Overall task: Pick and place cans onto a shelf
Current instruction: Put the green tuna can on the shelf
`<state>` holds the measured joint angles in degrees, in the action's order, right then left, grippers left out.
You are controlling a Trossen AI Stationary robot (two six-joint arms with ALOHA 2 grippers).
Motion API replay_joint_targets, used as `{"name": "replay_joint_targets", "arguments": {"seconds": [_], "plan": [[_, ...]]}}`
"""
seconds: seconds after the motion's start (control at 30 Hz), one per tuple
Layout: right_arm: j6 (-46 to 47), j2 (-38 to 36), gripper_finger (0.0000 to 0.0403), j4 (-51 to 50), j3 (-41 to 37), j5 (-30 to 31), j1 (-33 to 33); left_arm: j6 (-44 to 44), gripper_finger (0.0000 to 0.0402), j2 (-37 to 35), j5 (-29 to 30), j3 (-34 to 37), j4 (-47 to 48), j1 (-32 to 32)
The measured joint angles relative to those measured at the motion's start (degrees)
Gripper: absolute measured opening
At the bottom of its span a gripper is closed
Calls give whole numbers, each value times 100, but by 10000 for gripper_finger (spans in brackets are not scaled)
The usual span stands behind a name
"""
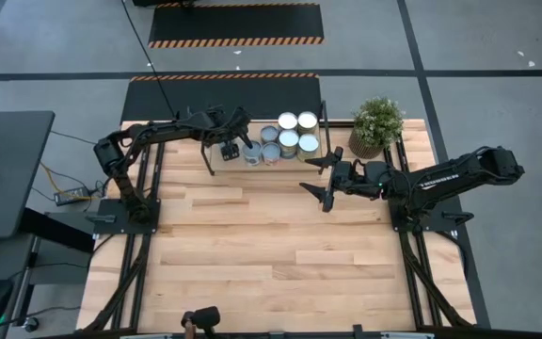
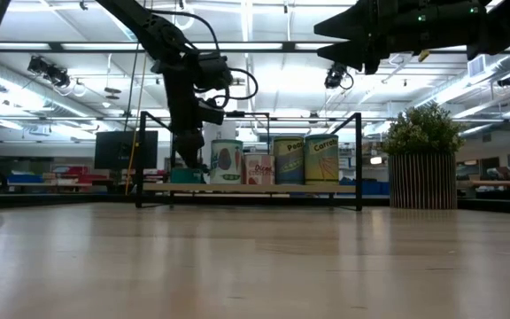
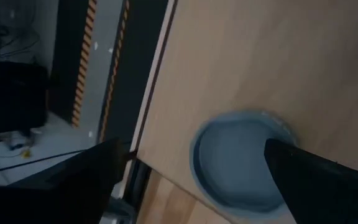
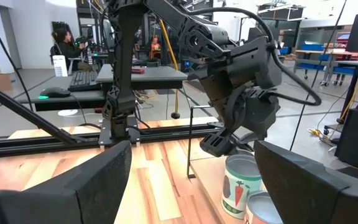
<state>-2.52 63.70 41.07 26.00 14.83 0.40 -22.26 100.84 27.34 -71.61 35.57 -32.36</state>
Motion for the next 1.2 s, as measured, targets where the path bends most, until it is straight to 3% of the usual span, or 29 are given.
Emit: {"name": "replay_joint_targets", "arguments": {"seconds": [0.13,0.6,0.9,1.07,1.2], "plan": [[0,1,348,1,0,0,0,-92,400,0,89,0,225,4],[2,1,348,-1,0,0,0,-433,400,-33,-1047,-22,949,260],[5,0,348,-1,0,-2,0,-838,400,-125,-1340,-3,1229,660],[7,0,348,1,0,-1,0,-794,400,-312,-1174,15,1297,752],[16,1,348,42,0,-2,0,-679,400,-291,-500,11,1352,630]]}}
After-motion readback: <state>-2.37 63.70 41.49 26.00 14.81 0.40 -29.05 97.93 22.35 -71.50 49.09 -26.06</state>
